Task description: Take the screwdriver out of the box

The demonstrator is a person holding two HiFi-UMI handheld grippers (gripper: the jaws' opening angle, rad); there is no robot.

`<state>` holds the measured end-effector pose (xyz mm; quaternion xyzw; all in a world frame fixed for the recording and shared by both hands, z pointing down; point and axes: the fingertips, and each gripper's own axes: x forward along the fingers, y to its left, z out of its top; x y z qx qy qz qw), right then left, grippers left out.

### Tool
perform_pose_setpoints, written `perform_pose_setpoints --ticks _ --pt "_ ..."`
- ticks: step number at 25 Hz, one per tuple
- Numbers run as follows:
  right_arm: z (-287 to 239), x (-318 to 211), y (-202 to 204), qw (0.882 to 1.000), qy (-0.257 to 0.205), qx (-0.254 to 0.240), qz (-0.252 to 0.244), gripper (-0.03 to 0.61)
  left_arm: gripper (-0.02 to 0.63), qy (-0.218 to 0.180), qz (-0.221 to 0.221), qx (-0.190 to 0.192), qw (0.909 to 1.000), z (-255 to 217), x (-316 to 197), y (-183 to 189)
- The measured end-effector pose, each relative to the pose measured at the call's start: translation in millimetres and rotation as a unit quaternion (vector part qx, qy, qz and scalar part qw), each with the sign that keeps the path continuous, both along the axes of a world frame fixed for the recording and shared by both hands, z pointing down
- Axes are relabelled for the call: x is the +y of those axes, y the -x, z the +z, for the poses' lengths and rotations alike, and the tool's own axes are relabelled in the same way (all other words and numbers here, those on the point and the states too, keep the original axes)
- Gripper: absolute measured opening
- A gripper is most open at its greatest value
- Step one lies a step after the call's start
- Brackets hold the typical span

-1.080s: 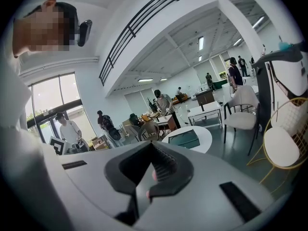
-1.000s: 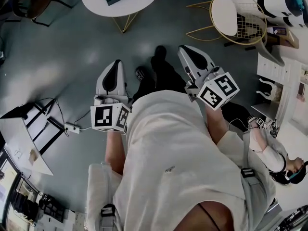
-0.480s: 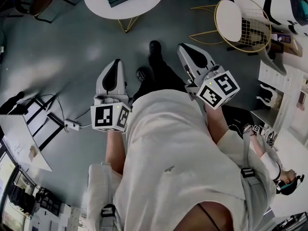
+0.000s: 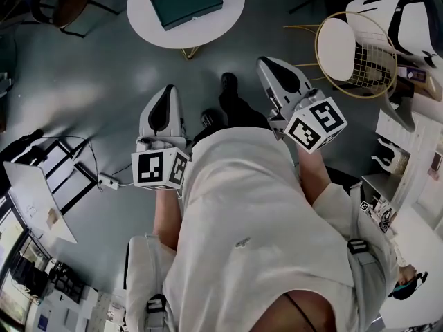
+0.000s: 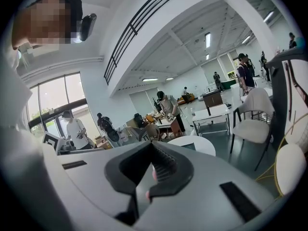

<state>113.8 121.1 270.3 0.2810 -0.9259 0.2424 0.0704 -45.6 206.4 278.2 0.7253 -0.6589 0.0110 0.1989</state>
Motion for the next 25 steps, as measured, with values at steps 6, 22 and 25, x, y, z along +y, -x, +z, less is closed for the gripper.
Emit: perform_pose_setpoints --ticks 6,22,25 --pt "5.5 -42.5 -9.4 1.0 0.012 -0.001 -0.018 0.006 0.009 0.012 -0.016 -0.004 0.9998 -3.6 -34.0 -17.3" --pt "42.7 -84.0 -4.7 0.995 0.047 0.013 -0.083 0.006 0.009 0.052 -0.054 0.0 0.9972 9.4 -72.7 -44.4" --pt "47.3 -86.5 5.6 0.995 0.042 0.021 -0.093 0.006 0.009 0.056 -0.067 0.005 0.9962 14.8 -73.7 -34.3"
